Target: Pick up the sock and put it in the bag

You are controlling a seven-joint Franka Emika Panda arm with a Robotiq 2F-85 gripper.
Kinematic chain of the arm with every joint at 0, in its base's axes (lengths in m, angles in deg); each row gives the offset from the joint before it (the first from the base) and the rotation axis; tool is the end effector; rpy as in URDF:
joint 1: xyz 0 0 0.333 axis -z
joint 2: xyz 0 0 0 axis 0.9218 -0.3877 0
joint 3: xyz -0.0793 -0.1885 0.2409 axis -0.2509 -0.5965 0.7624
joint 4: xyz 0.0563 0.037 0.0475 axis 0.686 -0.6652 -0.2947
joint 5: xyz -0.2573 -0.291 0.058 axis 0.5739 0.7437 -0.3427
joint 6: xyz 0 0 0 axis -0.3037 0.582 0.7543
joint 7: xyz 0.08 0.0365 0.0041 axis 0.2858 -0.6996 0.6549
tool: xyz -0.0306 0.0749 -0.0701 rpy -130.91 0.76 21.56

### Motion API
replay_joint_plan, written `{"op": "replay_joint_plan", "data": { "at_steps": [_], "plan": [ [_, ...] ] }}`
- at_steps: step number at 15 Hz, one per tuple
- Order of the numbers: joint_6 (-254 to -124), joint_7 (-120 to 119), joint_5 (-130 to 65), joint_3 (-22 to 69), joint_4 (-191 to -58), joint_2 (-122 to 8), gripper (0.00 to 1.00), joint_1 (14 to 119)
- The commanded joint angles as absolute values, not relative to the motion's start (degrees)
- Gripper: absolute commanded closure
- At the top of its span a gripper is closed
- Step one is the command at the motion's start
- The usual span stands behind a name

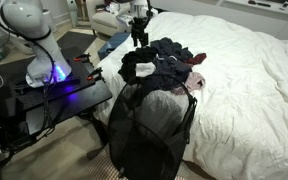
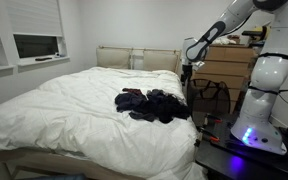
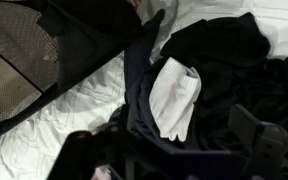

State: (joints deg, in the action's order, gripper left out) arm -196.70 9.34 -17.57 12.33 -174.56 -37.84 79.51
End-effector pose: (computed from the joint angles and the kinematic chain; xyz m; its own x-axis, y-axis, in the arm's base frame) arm 0.4188 -0.2123 0.3056 0.9889 -0.1483 -0.0023 -0.1454 -0.9723 0.1828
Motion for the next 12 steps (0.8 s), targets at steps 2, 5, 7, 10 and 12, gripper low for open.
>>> {"op": "replay_joint_plan", "data": {
  "at_steps": [2,5,7,10,12],
  "plan": [
    [-202.51,3.81,-13.57,12.66,-174.97,-43.09,0.00,80.26],
    [-204.27,2.34,-12.42,12.33,-174.51,-46.78,0.00,79.68],
    [-205.16,1.22,-11.19,12.02,-173.88,-49.24,0.00,79.20],
    [-206.86,-0.74,-9.31,11.25,-172.78,-52.52,0.00,78.36],
    [-208.78,-3.66,-5.89,10.19,-171.79,-54.70,0.00,77.26]
  ]
}}
